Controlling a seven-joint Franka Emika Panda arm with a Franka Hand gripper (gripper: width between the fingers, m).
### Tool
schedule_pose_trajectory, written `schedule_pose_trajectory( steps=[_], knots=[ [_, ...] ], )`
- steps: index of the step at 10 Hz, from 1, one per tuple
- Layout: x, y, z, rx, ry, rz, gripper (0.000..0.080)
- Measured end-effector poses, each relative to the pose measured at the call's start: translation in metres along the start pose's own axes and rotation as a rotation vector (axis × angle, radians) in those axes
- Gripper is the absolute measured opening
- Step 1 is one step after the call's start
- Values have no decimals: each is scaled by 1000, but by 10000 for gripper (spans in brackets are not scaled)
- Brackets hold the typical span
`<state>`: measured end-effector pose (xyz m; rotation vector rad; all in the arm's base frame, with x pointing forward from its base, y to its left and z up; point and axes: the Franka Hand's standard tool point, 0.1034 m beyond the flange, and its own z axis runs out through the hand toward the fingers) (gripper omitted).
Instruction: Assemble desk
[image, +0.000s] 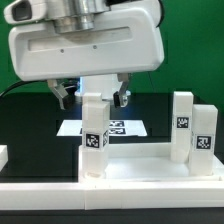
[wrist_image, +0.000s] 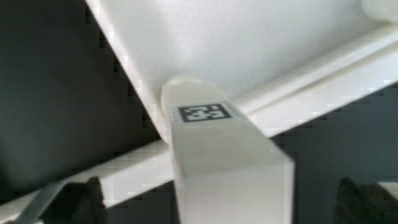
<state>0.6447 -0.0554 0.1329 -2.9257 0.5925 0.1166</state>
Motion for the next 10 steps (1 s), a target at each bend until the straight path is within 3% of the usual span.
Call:
schedule_pose_trajectory(
  steps=[3,4,5,6,7,8,10],
  knots=[
    [4,0,10,-11,12,29,649],
    [4,1,10,-11,13,31,523],
    [4,0,10,-10,13,50,523],
    [4,0,10,-10,13,132,387],
    [4,2,10,-11,14,194,387],
    [4,2,10,-11,14,253,294],
    [5,4,11,-6,32,456,294]
  ],
)
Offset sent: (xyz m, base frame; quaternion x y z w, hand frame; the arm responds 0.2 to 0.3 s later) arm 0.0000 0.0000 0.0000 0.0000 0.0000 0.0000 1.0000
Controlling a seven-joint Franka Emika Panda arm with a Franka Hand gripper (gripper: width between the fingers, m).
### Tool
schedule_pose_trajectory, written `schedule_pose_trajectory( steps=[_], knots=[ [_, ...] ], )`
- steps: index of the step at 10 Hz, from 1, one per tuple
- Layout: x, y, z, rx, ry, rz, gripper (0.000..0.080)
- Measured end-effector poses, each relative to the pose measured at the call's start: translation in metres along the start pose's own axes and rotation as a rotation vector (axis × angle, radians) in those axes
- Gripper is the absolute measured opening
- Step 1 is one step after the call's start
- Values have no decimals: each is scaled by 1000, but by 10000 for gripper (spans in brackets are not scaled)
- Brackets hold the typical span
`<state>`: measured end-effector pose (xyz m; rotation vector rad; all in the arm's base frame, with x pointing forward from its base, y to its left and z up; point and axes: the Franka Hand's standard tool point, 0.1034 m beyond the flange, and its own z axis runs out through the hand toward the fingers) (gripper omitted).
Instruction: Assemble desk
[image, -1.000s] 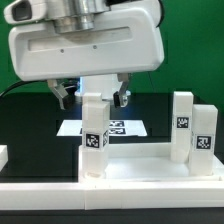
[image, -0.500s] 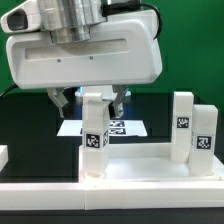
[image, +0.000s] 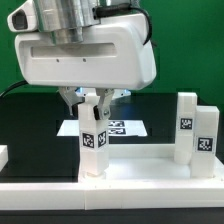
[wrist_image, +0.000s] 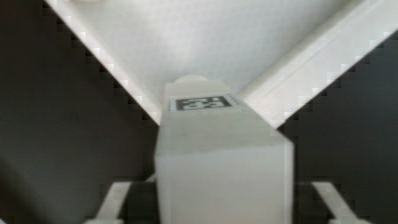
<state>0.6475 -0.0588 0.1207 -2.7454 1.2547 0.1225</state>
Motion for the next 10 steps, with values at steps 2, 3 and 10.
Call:
schedule_pose_trajectory(
  steps=[2,3,10],
  knots=[
    [-5,0,3,21,37,365,294],
    [-6,0,4,36,51,535,294],
    [-6,-2,1,-6,46,515,611]
  ],
)
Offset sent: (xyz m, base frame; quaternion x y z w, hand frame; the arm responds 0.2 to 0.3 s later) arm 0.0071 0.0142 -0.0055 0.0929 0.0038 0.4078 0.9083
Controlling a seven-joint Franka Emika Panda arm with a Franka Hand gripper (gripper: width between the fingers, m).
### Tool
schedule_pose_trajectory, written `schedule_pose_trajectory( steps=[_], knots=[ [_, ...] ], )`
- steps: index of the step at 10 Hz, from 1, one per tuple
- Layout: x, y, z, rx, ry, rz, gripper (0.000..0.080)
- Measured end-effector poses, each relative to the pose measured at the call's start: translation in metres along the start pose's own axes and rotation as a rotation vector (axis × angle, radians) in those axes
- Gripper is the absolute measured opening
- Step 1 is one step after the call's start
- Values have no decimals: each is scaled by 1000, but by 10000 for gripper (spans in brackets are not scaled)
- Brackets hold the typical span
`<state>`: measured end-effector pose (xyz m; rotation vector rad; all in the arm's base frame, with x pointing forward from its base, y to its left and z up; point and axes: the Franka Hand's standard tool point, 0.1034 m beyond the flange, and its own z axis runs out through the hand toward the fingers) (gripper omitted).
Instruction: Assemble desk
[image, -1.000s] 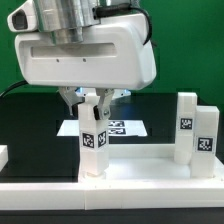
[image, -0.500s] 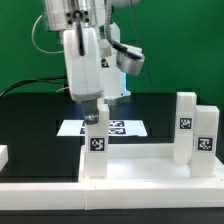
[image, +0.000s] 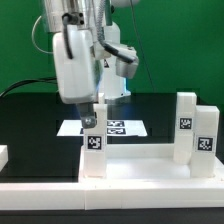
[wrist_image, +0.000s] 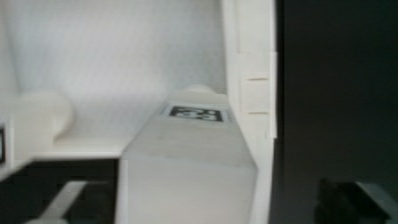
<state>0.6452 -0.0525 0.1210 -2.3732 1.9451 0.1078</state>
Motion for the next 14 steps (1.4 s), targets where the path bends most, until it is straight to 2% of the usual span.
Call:
schedule_pose_trajectory(
  steps=[2,6,7,8,9,11,12,13,14],
  knots=[
    [3,0,0,-15,-11,-322,638],
    [3,0,0,-15,-9,-553,649],
    [3,1,1,-48,12,-809,649],
    [-3,-2,3,-51,18,-982,649],
    [-6,-2,6,-46,22,-1076,649],
    [-3,-2,5,-46,23,-1065,649],
    [-3,-2,6,-47,22,-1065,521],
    [-3,-2,6,-45,22,-1036,521],
    [-3,-2,6,-44,23,-944,387]
  ],
)
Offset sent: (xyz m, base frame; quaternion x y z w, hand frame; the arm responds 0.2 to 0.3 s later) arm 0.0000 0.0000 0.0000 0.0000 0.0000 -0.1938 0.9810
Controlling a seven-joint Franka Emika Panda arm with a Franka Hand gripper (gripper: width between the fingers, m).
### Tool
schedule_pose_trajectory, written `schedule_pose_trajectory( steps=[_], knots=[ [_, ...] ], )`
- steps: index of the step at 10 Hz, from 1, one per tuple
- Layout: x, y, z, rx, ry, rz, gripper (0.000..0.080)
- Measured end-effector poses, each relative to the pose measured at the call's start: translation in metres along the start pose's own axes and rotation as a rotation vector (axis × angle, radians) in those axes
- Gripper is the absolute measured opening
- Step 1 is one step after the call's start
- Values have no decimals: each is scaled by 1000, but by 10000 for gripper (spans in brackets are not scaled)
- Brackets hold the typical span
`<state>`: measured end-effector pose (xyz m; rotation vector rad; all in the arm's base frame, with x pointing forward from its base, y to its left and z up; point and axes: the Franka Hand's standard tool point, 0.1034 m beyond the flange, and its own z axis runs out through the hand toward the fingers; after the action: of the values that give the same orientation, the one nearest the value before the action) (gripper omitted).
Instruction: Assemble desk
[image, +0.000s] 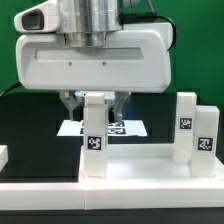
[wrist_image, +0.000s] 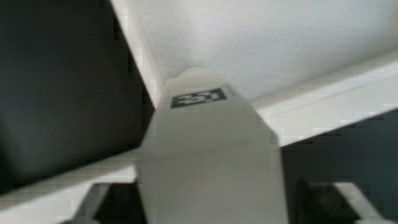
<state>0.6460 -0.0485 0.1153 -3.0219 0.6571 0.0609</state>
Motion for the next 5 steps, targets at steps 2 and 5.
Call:
schedule_pose_trajectory(
  steps=[2,5],
  knots=[
    [0,1,0,-5,2,187,290],
    [0,1,0,-17,16,630,290]
  ],
)
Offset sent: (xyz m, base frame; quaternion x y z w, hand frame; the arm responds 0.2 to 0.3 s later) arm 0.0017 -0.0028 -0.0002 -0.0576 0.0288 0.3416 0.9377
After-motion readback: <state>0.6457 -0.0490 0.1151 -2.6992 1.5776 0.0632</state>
